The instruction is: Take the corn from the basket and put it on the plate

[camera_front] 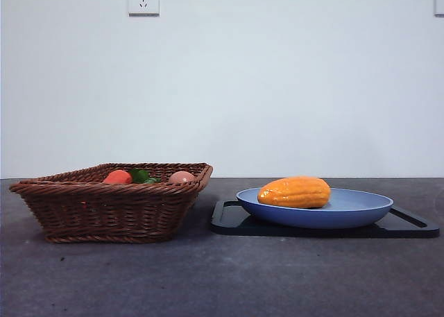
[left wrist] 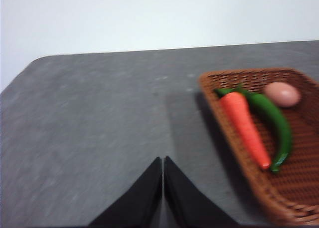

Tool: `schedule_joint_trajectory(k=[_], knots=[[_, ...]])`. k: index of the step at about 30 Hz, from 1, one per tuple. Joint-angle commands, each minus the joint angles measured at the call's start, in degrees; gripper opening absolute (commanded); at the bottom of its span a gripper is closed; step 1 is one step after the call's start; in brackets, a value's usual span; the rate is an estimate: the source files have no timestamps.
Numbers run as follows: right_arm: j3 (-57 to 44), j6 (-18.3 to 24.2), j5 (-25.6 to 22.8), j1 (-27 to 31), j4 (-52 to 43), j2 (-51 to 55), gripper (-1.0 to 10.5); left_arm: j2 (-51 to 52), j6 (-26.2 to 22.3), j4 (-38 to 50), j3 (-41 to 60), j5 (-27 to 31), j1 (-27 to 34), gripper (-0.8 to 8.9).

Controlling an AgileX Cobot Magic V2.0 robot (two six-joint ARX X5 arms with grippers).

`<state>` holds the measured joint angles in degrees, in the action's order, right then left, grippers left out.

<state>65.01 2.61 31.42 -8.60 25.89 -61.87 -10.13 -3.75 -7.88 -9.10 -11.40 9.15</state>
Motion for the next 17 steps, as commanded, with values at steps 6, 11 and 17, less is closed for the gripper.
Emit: schedule_joint_trajectory(k=[6, 11, 17], knots=[[1.01, 0.20, 0.07, -0.15, -0.61, -0.52, 0.0, 7.85, 3.45, -0.42, 5.57, 7.15, 0.22, 0.08], [1.01, 0.20, 0.07, -0.17, -0.61, -0.52, 0.0, 9.99, 4.72, -3.78, 6.75, 9.75, 0.22, 0.08], [1.01, 0.20, 0.07, -0.15, -0.63, -0.52, 0.0, 9.99, 4.72, -7.98, 7.08, 9.99, 0.22, 0.08]])
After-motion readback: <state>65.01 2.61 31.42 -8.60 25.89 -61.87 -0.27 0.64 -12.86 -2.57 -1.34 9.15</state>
